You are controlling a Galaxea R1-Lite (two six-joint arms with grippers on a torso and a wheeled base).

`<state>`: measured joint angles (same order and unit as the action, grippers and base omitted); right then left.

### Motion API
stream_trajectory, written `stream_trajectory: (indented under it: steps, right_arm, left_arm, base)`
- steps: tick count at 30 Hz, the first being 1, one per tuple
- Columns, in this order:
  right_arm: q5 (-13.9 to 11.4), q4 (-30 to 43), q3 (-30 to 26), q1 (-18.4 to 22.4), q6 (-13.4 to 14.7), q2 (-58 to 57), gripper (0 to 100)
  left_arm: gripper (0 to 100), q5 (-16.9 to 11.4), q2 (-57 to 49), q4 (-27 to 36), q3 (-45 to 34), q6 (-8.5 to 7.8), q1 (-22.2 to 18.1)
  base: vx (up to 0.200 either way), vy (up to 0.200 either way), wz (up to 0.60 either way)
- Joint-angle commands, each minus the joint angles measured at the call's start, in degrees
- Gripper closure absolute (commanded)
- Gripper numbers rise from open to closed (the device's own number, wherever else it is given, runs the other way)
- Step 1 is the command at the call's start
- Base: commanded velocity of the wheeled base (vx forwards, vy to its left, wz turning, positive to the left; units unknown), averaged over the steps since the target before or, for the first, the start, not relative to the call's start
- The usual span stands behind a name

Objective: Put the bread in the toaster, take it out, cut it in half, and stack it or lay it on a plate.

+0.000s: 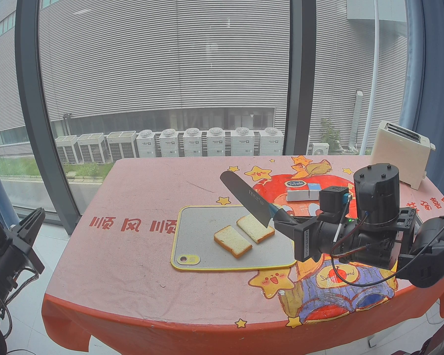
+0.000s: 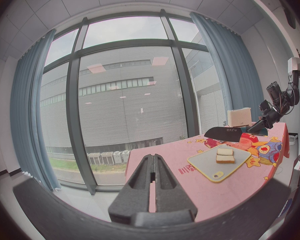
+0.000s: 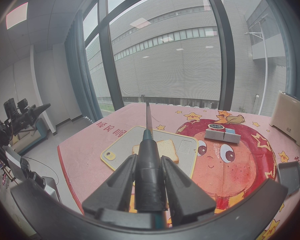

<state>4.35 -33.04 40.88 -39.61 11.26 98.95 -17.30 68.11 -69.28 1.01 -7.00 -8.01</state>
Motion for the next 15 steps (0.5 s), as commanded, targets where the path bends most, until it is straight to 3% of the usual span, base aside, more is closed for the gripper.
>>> stream_trajectory:
  steps: [1, 5, 12, 15]
  right_arm:
    - [0.0, 0.0, 0.0, 0.1, 0.0, 0.1, 100]
    - [0.0, -0.1, 0.0, 0.0, 0.0, 0.0, 100]
    - [0.0, -0.1, 0.0, -0.1, 0.0, -0.1, 100]
    - [0.0, -0.1, 0.0, -0.1, 0.0, -0.2, 100]
  left_arm:
    - [100, 0.2, -13.9, 9.2, -1.0, -0.47, -2.0]
    - [100, 0.2, -22.1, 17.2, -1.0, -0.91, -2.4]
    - [100, 0.2, -28.0, 24.0, -1.0, -1.0, -2.5]
    - [100, 0.1, -33.7, 30.2, -1.0, -1.0, -2.5]
  base:
    - [0.0, 0.0, 0.0]
    - [0.0, 0.0, 0.0]
    - [0.0, 0.0, 0.0]
    - [0.0, 0.0, 0.0]
